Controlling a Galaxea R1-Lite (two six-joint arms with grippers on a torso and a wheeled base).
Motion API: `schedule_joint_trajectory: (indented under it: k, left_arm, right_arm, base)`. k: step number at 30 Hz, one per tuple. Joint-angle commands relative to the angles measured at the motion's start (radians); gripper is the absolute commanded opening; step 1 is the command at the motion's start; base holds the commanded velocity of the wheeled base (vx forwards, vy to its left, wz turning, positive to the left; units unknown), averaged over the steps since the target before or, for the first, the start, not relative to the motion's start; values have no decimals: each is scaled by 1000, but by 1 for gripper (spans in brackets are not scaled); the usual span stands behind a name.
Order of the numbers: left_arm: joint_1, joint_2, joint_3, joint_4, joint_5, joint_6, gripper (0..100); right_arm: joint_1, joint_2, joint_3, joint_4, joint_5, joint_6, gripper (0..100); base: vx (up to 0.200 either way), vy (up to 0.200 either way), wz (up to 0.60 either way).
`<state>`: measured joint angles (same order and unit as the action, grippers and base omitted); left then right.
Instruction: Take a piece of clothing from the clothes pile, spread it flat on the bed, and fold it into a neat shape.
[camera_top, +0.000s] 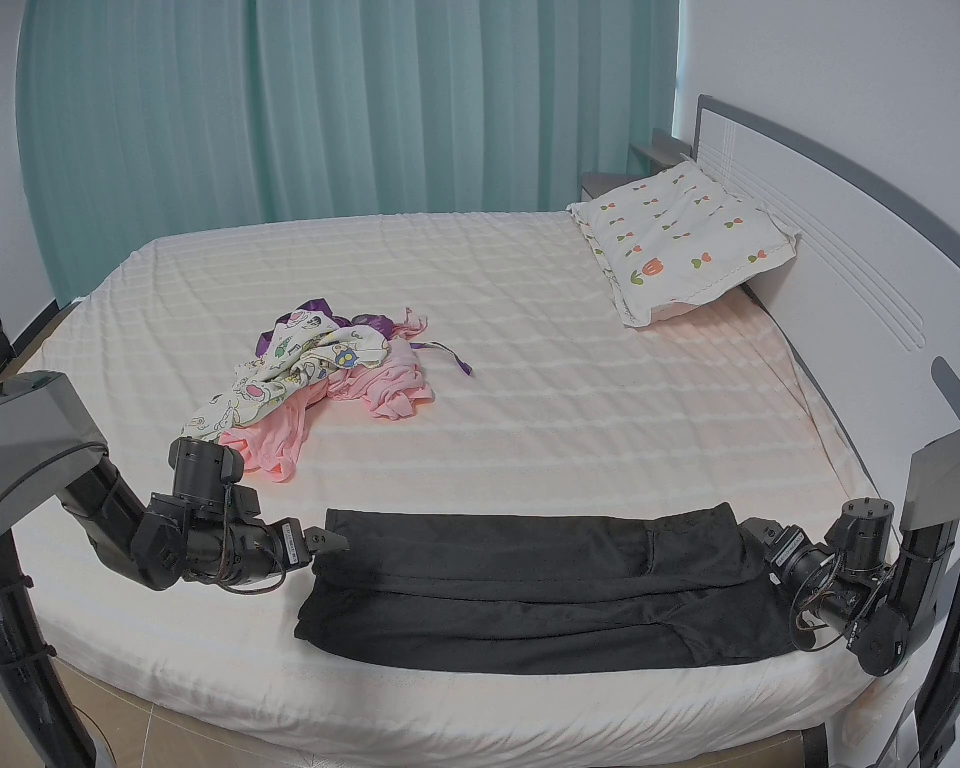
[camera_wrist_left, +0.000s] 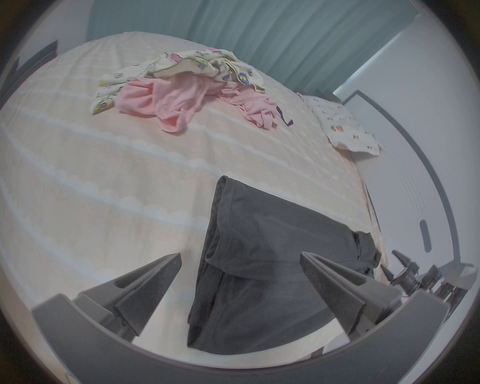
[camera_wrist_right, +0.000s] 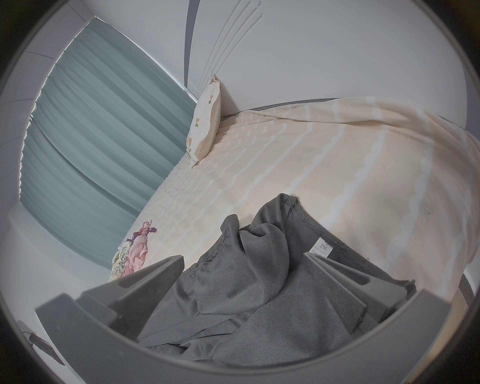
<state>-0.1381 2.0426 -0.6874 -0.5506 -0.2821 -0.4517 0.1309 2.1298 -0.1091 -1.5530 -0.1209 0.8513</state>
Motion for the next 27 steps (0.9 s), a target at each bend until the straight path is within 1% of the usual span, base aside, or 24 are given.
schedule_joint_trajectory:
  k: [1, 6, 27]
  left_arm:
    - [3, 126, -92, 15, -12, 44, 100]
    - [-8, 177, -138, 17, -11, 44, 100]
    - [-38, 219, -178, 14, -15, 47, 100]
  right_arm:
    - [-5, 1, 0, -10, 12, 2, 100]
    - [-5, 1, 2, -10, 12, 3, 100]
    - [-2, 4, 0, -10, 12, 5, 100]
  base:
    - [0, 0, 0]
    - [0, 0, 0]
    - [0, 0, 0]
